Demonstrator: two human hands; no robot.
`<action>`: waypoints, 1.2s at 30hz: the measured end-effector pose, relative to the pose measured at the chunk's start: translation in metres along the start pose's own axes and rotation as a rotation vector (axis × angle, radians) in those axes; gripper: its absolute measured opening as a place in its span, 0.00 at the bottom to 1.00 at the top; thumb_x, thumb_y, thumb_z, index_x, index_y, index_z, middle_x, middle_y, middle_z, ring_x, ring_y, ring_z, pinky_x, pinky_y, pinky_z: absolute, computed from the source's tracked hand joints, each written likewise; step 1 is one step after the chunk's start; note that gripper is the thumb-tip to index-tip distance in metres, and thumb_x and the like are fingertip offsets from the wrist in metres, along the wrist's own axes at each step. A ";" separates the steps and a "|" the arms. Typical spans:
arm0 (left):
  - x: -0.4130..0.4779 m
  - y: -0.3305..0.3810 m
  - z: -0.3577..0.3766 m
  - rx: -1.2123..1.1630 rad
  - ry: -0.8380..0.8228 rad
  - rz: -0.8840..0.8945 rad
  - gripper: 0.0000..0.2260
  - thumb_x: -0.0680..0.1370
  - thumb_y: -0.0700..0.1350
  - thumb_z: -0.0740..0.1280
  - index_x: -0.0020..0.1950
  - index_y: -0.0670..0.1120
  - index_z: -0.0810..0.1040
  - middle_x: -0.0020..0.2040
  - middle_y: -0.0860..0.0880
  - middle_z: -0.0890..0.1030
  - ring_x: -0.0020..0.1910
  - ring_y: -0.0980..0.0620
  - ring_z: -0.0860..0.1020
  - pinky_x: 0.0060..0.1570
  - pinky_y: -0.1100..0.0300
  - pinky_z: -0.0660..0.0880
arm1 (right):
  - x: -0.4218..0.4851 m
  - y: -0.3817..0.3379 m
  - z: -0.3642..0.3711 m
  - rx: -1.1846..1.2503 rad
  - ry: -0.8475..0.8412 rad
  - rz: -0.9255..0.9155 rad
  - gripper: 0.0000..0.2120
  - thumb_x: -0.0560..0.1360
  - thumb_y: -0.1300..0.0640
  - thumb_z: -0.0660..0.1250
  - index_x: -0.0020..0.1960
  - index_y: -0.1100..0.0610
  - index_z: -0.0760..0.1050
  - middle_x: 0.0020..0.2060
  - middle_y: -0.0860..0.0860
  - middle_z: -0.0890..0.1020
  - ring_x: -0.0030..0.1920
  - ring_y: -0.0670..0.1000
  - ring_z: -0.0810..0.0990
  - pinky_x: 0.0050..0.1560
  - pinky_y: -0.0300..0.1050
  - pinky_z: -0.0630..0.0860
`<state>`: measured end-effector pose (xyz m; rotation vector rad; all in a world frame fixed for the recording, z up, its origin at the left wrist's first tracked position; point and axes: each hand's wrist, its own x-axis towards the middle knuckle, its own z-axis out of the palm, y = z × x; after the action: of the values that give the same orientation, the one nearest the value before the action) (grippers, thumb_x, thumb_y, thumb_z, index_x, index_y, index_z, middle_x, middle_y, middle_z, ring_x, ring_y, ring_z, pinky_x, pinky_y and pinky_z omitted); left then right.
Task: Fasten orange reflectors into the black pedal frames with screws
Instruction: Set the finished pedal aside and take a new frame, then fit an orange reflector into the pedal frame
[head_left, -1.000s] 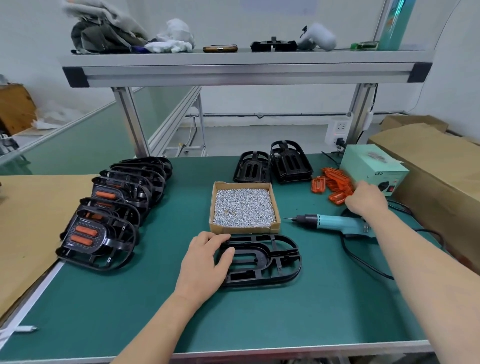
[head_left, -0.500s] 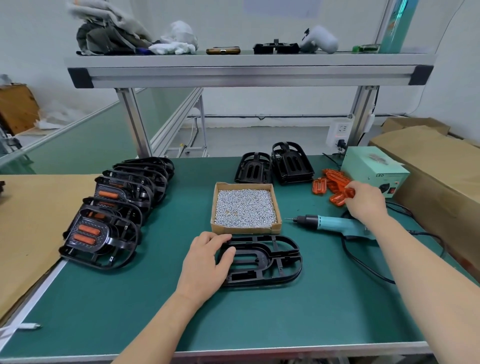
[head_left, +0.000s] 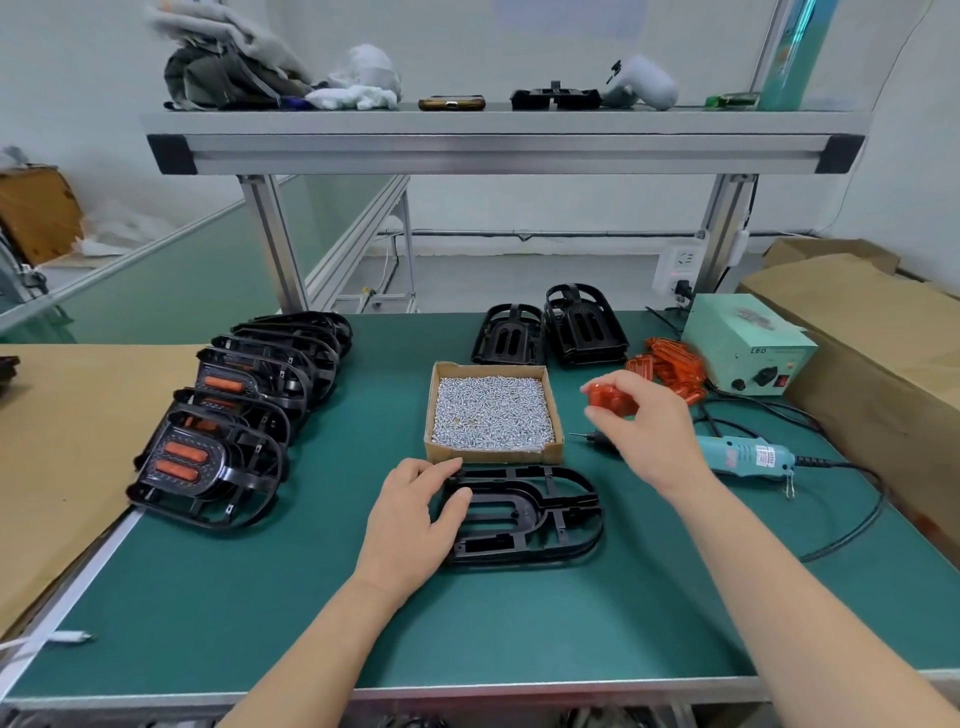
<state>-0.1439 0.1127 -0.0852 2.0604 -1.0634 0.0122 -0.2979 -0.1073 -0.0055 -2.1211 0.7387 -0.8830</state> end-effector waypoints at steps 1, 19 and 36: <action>0.000 0.000 0.000 -0.008 0.001 -0.001 0.18 0.78 0.54 0.68 0.67 0.53 0.78 0.52 0.59 0.73 0.57 0.58 0.72 0.58 0.65 0.67 | -0.005 -0.005 0.004 0.043 -0.014 -0.015 0.10 0.73 0.64 0.75 0.50 0.52 0.84 0.44 0.46 0.85 0.44 0.45 0.80 0.51 0.38 0.73; -0.004 0.010 -0.008 -0.023 0.076 0.169 0.27 0.75 0.55 0.72 0.73 0.55 0.72 0.56 0.55 0.73 0.58 0.56 0.69 0.61 0.74 0.60 | -0.061 -0.001 0.061 0.412 -0.245 -0.181 0.17 0.75 0.70 0.72 0.44 0.48 0.87 0.58 0.44 0.83 0.61 0.49 0.81 0.66 0.45 0.74; -0.004 0.008 -0.005 -0.017 0.082 0.266 0.22 0.75 0.62 0.67 0.59 0.48 0.80 0.58 0.52 0.73 0.61 0.52 0.68 0.64 0.70 0.60 | -0.059 0.003 0.061 0.297 -0.210 -0.312 0.27 0.75 0.79 0.60 0.62 0.54 0.81 0.62 0.45 0.80 0.65 0.48 0.79 0.67 0.41 0.74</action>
<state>-0.1505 0.1160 -0.0779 1.8735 -1.2739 0.2193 -0.2879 -0.0433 -0.0602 -2.0463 0.1584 -0.8524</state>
